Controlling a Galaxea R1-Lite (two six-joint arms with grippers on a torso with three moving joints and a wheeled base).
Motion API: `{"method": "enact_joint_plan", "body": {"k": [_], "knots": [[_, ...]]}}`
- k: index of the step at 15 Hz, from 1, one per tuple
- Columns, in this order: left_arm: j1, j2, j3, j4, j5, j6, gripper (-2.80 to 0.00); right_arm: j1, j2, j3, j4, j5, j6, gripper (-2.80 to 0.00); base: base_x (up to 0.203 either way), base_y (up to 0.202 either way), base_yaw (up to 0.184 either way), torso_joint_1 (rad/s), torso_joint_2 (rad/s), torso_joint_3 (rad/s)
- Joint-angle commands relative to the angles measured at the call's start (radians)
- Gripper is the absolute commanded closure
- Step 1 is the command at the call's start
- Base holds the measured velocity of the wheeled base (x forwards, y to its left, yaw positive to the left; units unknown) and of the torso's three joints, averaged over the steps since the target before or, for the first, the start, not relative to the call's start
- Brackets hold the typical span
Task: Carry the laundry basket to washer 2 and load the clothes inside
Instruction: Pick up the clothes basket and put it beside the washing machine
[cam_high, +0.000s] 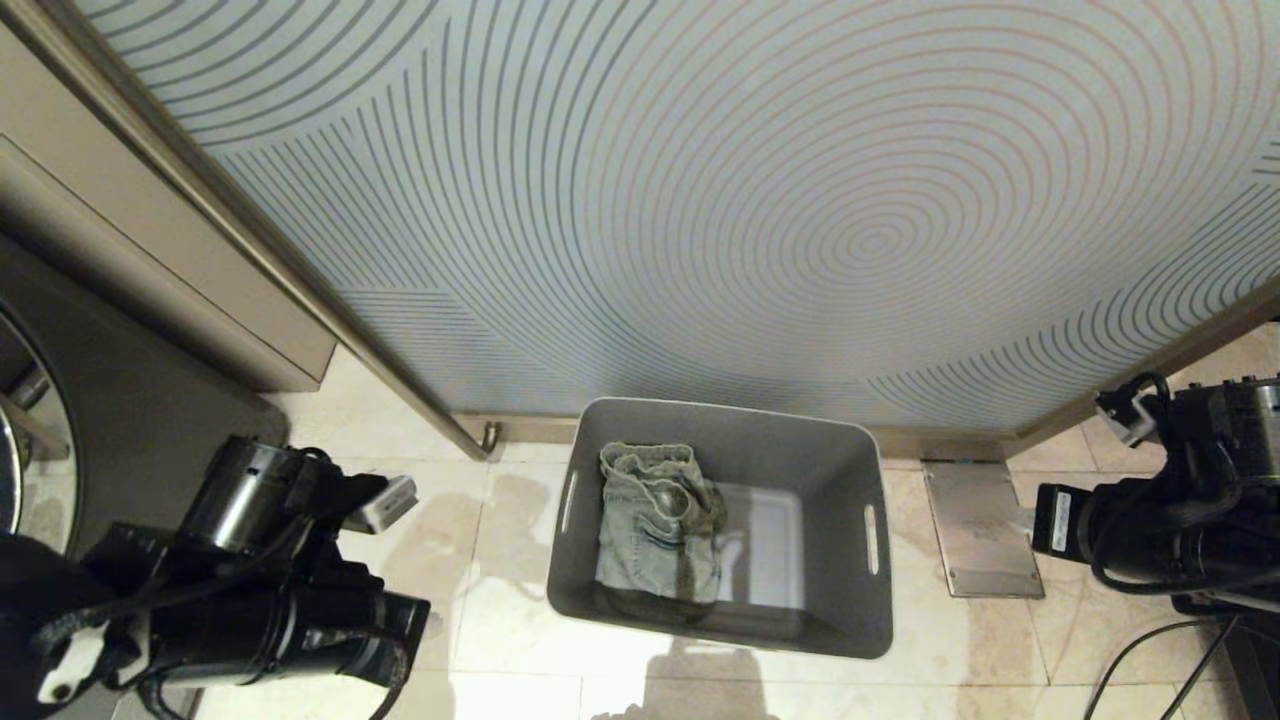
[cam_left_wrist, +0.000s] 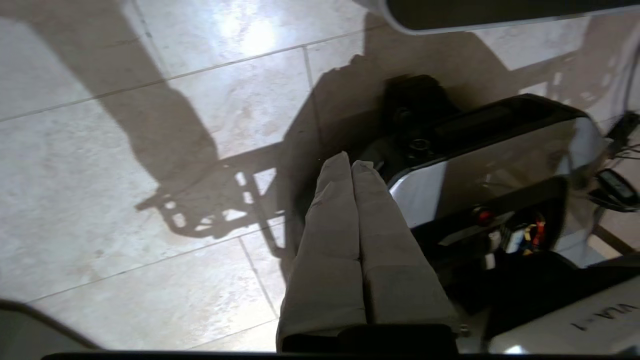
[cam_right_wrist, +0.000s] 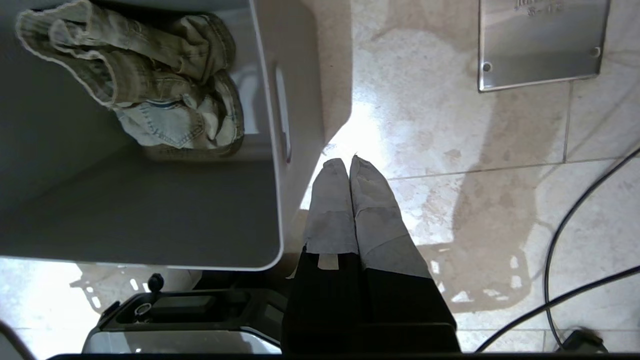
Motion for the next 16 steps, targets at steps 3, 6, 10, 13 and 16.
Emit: {"method": "enact_joint_plan", "body": {"k": [3,6,10,13,16], "knots": [[-0.065,0.084,-0.027,-0.068,0.047,-0.112,0.0,0.013,0.017,0.0,-0.003,0.0,0.002,0.0,0.0,0.0,0.0,0.0,0.0,0.0],[-0.108,0.178,-0.021,-0.177,0.089,-0.168,0.0,0.016,0.015,0.001,-0.003,0.0,0.002,0.0,0.0,0.0,0.0,0.0,0.0,0.0],[-0.162,0.309,-0.03,-0.338,0.147,-0.182,0.0,0.019,0.015,0.005,-0.003,0.0,0.002,0.0,0.0,0.0,0.0,0.0,0.0,0.0],[-0.172,0.359,-0.035,-0.411,0.152,-0.201,0.0,0.017,0.012,0.005,-0.003,0.0,0.002,0.0,0.0,0.0,0.0,0.0,0.0,0.0],[-0.193,0.389,-0.064,-0.419,0.161,-0.221,-2.8,0.018,0.012,0.007,-0.003,0.0,0.002,0.0,0.0,0.0,0.0,0.0,0.0,0.0]]}}
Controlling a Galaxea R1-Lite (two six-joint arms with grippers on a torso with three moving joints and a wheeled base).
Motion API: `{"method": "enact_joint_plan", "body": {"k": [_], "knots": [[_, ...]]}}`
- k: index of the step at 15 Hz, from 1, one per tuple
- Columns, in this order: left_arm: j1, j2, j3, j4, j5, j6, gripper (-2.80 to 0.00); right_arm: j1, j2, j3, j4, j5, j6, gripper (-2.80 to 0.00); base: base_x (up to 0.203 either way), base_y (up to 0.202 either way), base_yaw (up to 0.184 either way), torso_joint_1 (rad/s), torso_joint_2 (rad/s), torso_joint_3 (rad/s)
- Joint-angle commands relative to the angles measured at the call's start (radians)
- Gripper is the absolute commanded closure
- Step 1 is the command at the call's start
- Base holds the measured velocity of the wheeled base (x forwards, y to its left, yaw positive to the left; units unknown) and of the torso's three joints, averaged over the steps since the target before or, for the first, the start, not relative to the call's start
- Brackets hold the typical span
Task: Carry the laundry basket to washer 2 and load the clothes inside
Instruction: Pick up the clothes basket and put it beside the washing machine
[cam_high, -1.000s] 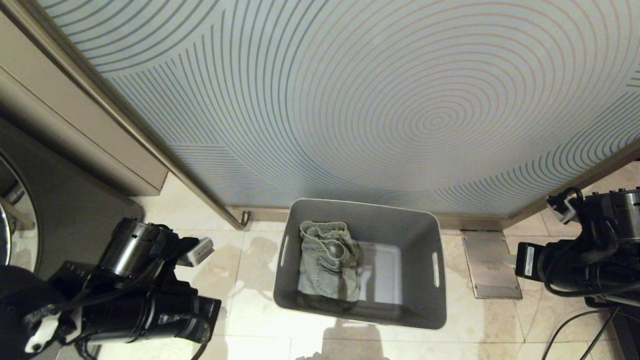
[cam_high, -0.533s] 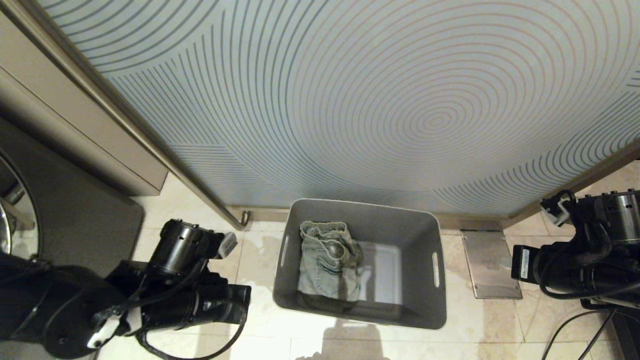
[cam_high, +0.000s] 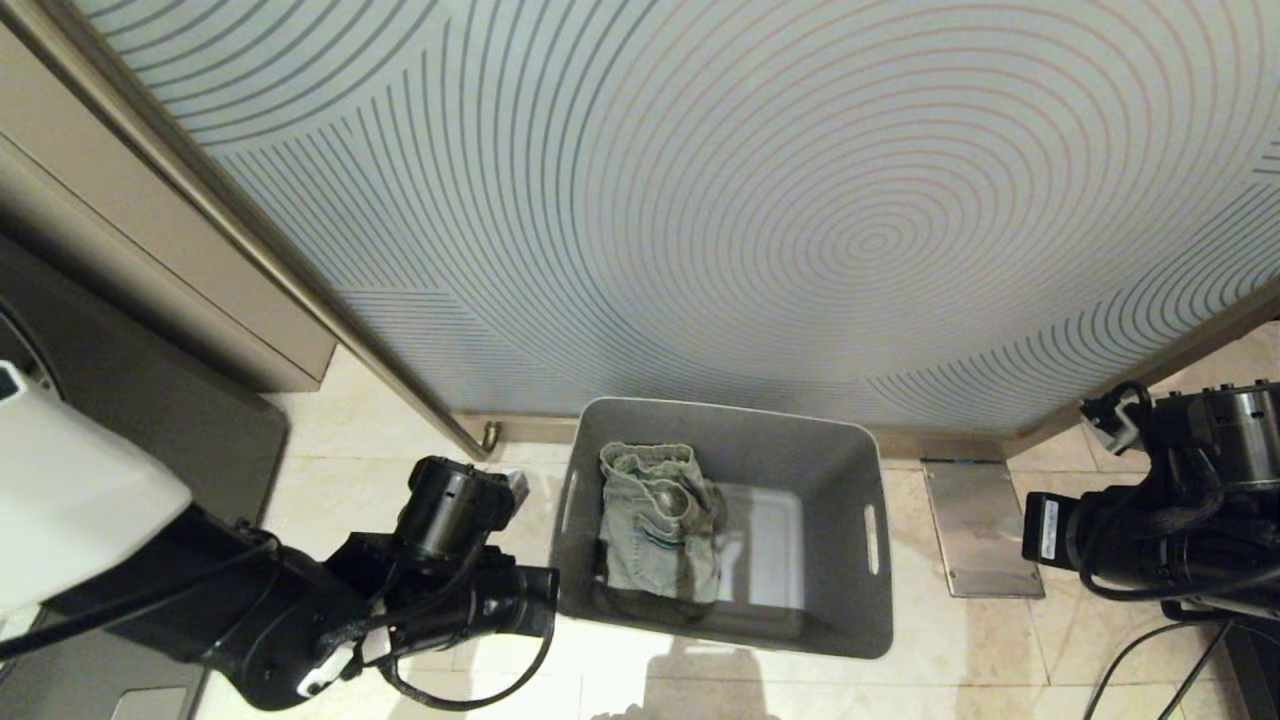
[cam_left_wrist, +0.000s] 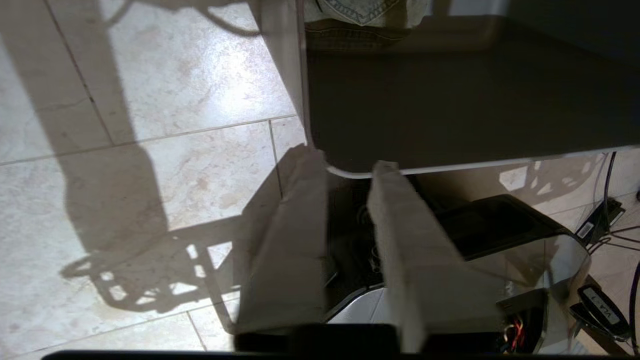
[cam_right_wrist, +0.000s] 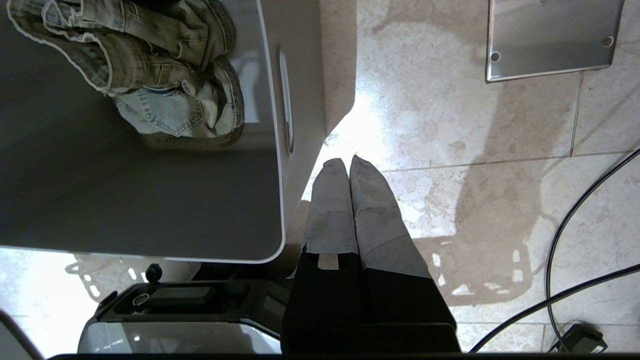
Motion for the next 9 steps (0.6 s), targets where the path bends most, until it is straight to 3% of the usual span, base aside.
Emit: {"method": "enact_joint_plan", "body": {"k": [1,3,9], "knots": [[-0.02,0.053,-0.037,-0.011,0.037,-0.015,-2.8,0.0,-0.006,0.001,-0.002,0.0,0.003,0.0,0.0,0.0,0.0,0.0,0.0,0.0],[-0.036,0.078,-0.071,-0.048,0.076,-0.021,-2.8,0.0,-0.006,0.002,-0.002,0.0,0.002,0.0,0.0,0.0,0.0,0.0,0.0,0.0],[-0.06,0.131,-0.135,-0.073,0.107,-0.022,-2.8,0.0,-0.006,0.002,-0.002,0.0,0.003,0.0,0.0,0.0,0.0,0.0,0.0,0.0]]}}
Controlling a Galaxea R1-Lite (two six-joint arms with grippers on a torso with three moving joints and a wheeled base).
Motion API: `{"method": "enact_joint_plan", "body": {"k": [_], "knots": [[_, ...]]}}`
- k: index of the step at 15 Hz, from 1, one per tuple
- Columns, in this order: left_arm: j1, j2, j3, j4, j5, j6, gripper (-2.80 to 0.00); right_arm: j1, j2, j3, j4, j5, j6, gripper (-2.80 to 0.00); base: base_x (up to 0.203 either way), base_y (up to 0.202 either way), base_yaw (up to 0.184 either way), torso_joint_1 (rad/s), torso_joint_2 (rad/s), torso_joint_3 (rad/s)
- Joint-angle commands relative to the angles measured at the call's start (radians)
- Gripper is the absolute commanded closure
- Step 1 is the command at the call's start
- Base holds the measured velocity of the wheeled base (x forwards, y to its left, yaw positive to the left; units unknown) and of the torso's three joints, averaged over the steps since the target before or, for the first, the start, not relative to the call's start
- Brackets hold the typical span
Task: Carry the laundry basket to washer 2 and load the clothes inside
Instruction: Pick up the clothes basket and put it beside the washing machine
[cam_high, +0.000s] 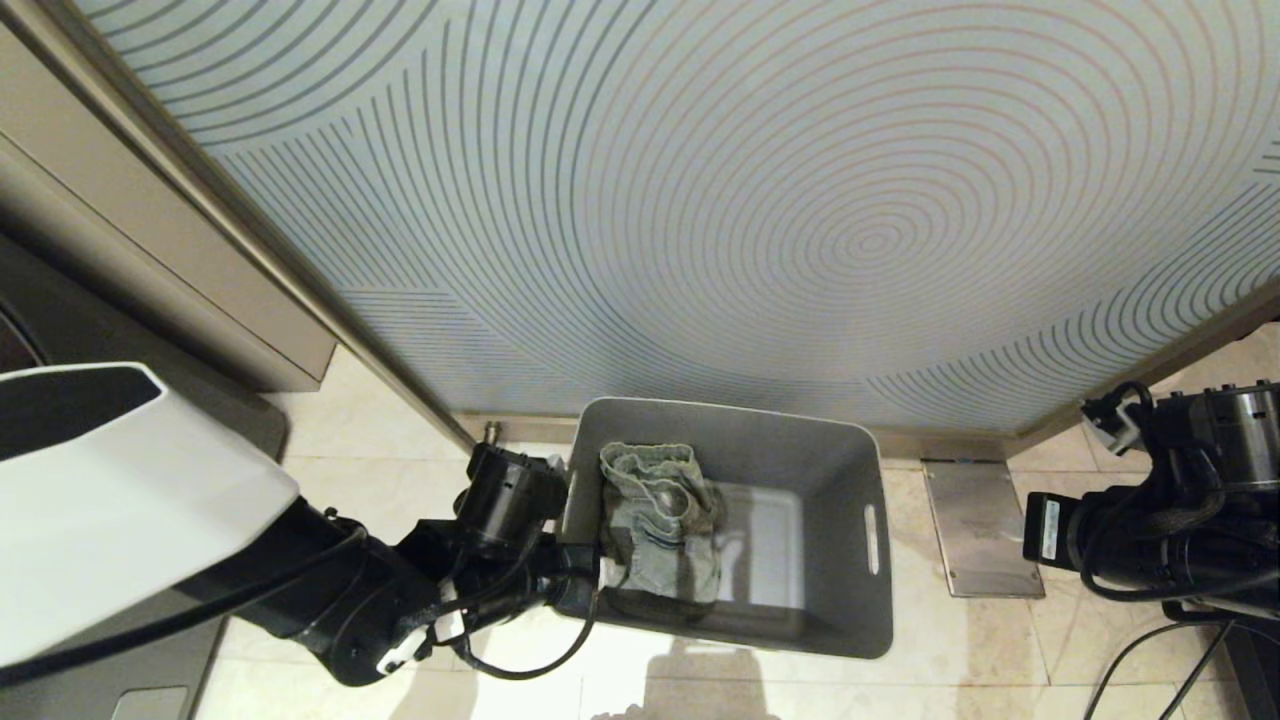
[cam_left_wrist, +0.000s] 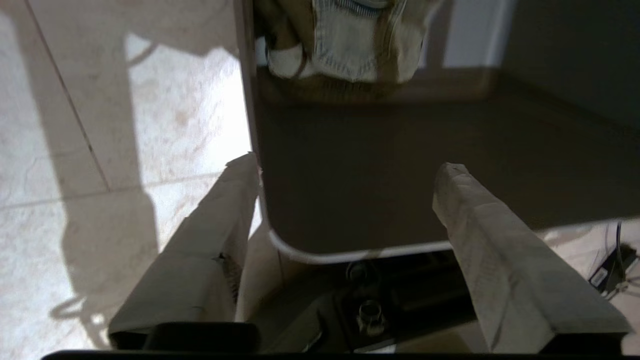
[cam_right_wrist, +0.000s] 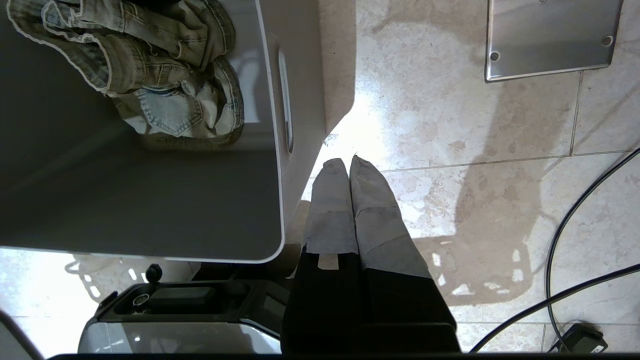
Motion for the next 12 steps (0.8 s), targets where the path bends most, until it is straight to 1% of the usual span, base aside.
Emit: {"method": "enact_joint_plan", "body": {"k": [1,3,6,10,12], "knots": [[-0.002,0.038,-0.037,-0.013,0.007,-0.001,-2.8,0.001,-0.004,0.001,-0.002,0.0,0.002,0.0,0.0,0.0,0.0,0.0,0.0,0.0],[-0.002,0.05,-0.067,-0.013,0.009,0.0,-2.8,0.001,-0.004,0.001,-0.002,0.001,0.002,0.0,0.0,0.0,0.0,0.0,0.0,0.0],[-0.001,0.069,-0.093,-0.015,0.05,0.0,-2.8,0.001,-0.004,0.001,-0.002,0.002,0.002,0.0,0.0,0.0,0.0,0.0,0.0,0.0],[-0.002,0.026,-0.093,-0.005,0.045,0.004,-2.8,0.001,-0.001,0.001,-0.002,0.003,0.002,0.0,0.0,0.0,0.0,0.0,0.0,0.0],[-0.004,-0.022,-0.065,0.023,0.042,0.005,-2.8,0.001,0.001,0.003,-0.002,0.003,0.002,0.0,0.0,0.0,0.0,0.0,0.0,0.0]]}}
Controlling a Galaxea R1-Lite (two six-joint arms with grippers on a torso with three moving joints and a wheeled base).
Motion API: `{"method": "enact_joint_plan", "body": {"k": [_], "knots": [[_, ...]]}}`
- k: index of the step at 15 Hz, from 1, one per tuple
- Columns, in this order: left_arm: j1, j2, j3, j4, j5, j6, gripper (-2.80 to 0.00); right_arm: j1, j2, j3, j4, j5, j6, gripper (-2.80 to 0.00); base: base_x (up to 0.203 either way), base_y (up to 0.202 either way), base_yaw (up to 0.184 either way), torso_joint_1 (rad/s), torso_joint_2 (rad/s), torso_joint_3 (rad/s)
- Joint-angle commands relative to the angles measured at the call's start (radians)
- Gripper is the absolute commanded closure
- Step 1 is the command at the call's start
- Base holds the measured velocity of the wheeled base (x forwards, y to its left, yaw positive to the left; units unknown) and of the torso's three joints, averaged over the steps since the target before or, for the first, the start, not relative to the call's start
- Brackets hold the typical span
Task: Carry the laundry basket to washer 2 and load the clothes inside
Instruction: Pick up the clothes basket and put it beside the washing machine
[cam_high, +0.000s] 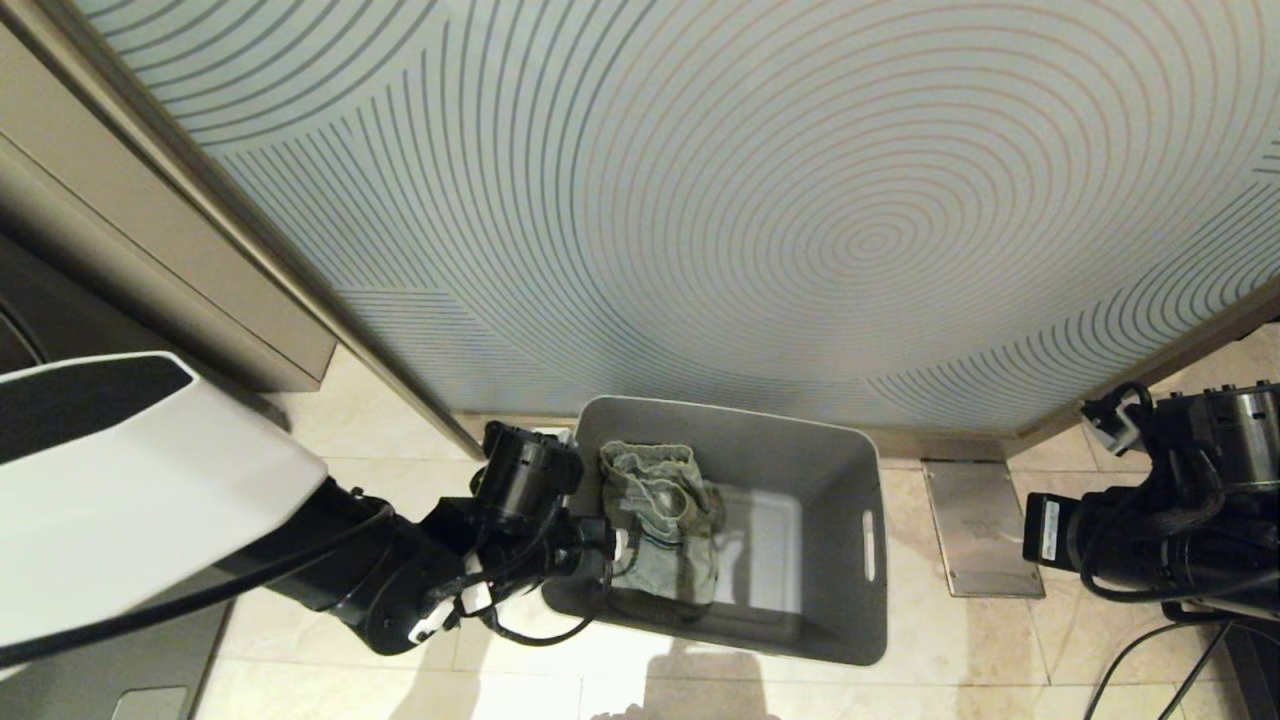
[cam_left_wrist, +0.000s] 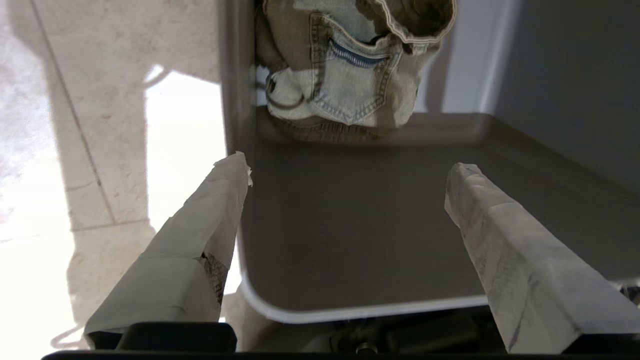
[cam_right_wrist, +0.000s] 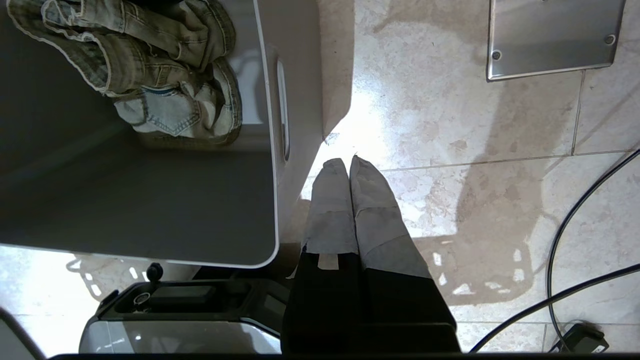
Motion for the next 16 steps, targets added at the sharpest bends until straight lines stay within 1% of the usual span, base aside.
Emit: {"method": "enact_joint_plan", "body": {"k": [1,3,4,8,11,13,16], "knots": [[-0.003,-0.079,0.033,0.024,-0.001,-0.003,-2.8,0.002,0.004,0.001,-0.002,0.001,0.003,0.0,0.0,0.0,0.0,0.0,0.0,0.0],[-0.007,-0.118,0.068,0.036,-0.002,-0.006,-2.8,0.002,0.013,0.001,-0.002,0.001,0.003,0.0,0.0,0.0,0.0,0.0,0.0,0.0],[-0.009,-0.112,0.064,0.031,-0.002,-0.008,-2.8,0.002,0.014,-0.001,-0.004,0.001,0.003,0.0,0.0,0.0,0.0,0.0,0.0,0.0],[-0.008,-0.028,-0.01,0.024,0.002,-0.01,-2.8,0.002,0.014,-0.001,-0.004,0.001,0.002,0.0,0.0,0.0,0.0,0.0,0.0,0.0],[-0.007,0.032,-0.058,-0.01,0.008,-0.004,-2.8,0.0,0.014,-0.002,-0.004,0.001,0.0,0.0,0.0,0.0,0.0,0.0,0.0,0.0],[-0.006,0.045,-0.076,-0.03,0.012,0.001,-2.8,0.0,0.015,-0.002,-0.004,0.001,0.0,0.0,0.0,0.0,0.0,0.0,0.0,0.0],[-0.006,0.032,-0.076,-0.028,0.012,0.015,-2.8,0.0,0.019,-0.001,-0.004,0.002,0.002,0.0,0.0,0.0,0.0,0.0,0.0,0.0]]}}
